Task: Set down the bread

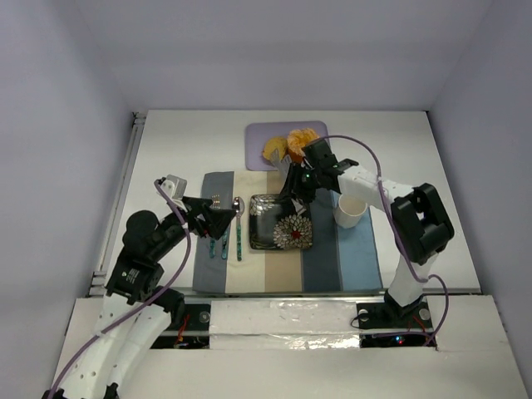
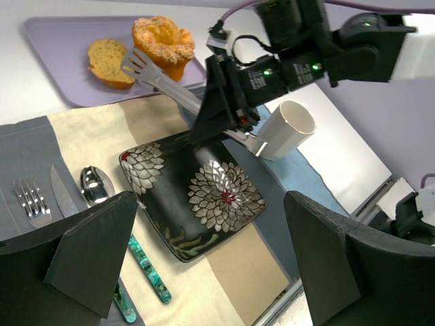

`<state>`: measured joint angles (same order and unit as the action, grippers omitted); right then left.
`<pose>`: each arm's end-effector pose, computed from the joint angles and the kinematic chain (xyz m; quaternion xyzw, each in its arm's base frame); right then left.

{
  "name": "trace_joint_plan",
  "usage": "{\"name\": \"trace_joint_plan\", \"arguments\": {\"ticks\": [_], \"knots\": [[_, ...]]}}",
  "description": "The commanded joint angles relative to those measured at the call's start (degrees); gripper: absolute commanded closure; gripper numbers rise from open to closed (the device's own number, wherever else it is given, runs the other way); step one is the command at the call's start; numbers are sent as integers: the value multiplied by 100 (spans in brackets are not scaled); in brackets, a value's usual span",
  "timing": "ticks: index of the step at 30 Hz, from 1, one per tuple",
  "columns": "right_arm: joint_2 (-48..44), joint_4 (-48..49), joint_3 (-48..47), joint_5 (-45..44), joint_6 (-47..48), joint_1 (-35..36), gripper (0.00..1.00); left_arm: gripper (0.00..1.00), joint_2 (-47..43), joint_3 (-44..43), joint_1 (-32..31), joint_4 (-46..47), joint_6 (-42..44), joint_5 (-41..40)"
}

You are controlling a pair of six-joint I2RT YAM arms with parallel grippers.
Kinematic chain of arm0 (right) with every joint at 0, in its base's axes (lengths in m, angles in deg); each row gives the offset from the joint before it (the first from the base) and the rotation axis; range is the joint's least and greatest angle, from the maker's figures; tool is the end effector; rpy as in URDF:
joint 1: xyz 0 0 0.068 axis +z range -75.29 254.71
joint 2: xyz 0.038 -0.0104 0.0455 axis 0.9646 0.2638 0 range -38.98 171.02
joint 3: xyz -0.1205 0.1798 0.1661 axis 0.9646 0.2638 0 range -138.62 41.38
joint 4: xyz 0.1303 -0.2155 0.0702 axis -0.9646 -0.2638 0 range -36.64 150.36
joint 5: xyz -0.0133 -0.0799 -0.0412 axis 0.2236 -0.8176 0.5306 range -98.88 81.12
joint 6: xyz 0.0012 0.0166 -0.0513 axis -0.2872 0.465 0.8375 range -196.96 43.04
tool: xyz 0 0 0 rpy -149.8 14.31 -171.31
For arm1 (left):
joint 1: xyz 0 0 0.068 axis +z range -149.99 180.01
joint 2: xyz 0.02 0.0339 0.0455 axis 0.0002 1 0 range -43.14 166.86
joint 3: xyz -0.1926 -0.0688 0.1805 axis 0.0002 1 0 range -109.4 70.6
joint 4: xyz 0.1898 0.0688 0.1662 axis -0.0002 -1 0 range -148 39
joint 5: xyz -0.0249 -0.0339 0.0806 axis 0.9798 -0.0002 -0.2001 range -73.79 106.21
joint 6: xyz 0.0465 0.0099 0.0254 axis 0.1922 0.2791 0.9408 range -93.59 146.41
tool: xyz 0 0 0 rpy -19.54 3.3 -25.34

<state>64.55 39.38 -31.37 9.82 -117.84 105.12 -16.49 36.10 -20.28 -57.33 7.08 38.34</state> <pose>0.3302 0.2072 0.2118 0.0320 0.9332 0.3131 0.1732 0.1131 -0.0562 0.3277 0.1433 0.6835 -0.3643 0.6161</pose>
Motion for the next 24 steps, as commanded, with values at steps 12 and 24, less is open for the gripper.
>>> {"name": "trace_joint_plan", "arguments": {"ticks": [12, 24], "knots": [[563, -768, -986, -657, 89, -36, 51, 12, -319, 5, -502, 53, 0, -341], [924, -382, -1207, -359, -165, -36, 59, 12, -380, 14, -502, 53, 0, -411]]}}
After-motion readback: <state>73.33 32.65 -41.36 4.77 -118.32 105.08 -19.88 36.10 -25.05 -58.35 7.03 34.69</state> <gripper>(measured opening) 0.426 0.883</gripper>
